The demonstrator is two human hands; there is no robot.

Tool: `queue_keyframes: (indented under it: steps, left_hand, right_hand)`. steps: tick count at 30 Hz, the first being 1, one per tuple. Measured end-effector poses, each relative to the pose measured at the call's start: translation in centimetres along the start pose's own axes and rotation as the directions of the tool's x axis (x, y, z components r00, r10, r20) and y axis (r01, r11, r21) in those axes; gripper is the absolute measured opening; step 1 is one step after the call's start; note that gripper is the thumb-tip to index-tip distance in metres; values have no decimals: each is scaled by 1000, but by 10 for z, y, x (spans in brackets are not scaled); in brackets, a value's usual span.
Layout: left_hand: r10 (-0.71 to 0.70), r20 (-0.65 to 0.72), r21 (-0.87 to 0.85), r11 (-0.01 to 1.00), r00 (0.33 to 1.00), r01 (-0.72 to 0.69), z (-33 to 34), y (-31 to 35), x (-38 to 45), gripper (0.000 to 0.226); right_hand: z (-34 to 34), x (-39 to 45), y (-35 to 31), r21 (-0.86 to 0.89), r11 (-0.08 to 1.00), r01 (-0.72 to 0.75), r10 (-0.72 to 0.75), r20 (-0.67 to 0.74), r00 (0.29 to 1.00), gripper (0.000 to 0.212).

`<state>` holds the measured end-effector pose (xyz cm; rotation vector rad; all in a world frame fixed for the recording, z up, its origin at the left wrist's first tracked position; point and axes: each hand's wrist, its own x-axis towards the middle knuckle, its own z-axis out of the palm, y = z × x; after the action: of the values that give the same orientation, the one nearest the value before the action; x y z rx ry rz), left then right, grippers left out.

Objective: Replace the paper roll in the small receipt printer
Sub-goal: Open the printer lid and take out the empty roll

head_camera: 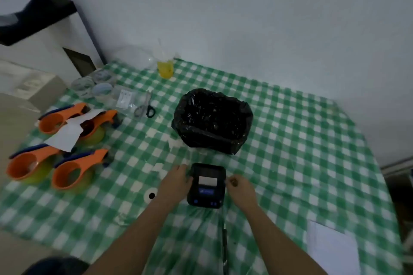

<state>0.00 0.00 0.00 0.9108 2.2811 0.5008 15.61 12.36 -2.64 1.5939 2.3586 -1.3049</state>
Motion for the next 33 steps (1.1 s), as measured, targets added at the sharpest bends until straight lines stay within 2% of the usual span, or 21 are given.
queue_keyframes:
  steps: [4,7,15,20,27,30,33]
  left_hand:
    - [-70,71,-43,996,995,73,5,-9,0,48]
    - [-72,118,-52,996,990,79,11,-15,3,48]
    - [-92,172,-42,994,981,100,11,-19,9,39]
    - [-84,172,-67,993,981,97,11,-21,9,46]
    - [-65,132,-115,990,989,80,8,-15,7,40]
    - [-37,112,-138,989,993,53,8,-13,8,45]
    - [-21,68,-174,984,998,32,6,-12,7,42]
  right_hand:
    - [1,8,2,136,983,-122,116,50,992,11]
    - [-3,15,-1,214,951,-223,206,98,974,22]
    - [-7,31,-8,260,893,-367,332,169,928,31]
    - [-13,33,-13,265,859,-439,391,215,895,33]
    - [-11,33,-20,207,868,-451,402,239,884,30]
    - [-14,29,-22,232,864,-446,388,256,885,31]
    - [-13,24,-19,125,946,-298,276,165,947,23]
